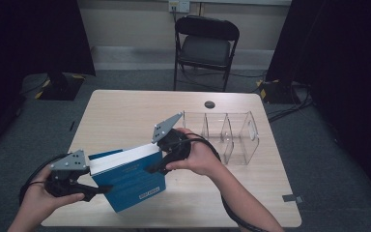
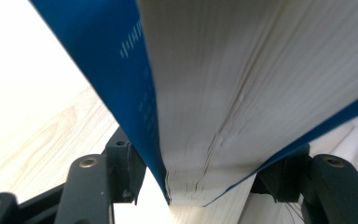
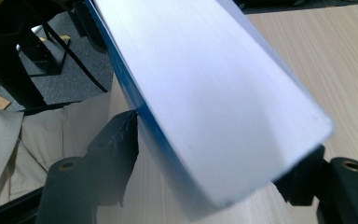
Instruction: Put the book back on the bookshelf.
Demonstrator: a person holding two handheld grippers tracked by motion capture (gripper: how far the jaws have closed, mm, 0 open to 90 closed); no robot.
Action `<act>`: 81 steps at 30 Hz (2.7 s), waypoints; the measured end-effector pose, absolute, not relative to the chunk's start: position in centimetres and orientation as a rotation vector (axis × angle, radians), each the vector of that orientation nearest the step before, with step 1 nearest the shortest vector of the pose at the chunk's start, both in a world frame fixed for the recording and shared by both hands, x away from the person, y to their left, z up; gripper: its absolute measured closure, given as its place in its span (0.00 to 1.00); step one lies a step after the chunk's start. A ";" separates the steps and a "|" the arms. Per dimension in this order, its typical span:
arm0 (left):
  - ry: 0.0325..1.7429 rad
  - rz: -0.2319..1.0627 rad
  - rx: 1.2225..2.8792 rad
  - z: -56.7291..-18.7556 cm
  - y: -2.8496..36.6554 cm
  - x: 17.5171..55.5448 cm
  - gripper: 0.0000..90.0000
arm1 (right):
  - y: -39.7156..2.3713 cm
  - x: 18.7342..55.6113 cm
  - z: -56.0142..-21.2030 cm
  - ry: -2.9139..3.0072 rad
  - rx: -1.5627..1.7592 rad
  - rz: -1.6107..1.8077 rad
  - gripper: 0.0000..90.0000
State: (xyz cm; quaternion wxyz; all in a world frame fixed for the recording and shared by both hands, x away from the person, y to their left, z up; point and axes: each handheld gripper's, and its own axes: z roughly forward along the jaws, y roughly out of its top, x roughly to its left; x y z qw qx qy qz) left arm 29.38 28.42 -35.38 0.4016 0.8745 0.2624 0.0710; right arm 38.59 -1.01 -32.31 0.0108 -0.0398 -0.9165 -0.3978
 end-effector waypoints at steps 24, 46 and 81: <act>0.781 0.175 2.271 -41.5 32.9 29.3 0.39 | -0.2 38.7 -31.6 -2.829 -0.076 -1.252 0.48; 0.879 0.175 2.313 -46.5 33.5 30.4 0.40 | -0.7 37.7 -31.3 -2.876 -0.064 -1.256 0.69; 0.651 0.299 2.209 -50.2 30.6 31.9 0.26 | -3.0 37.1 -29.8 -3.054 -0.244 -0.973 0.66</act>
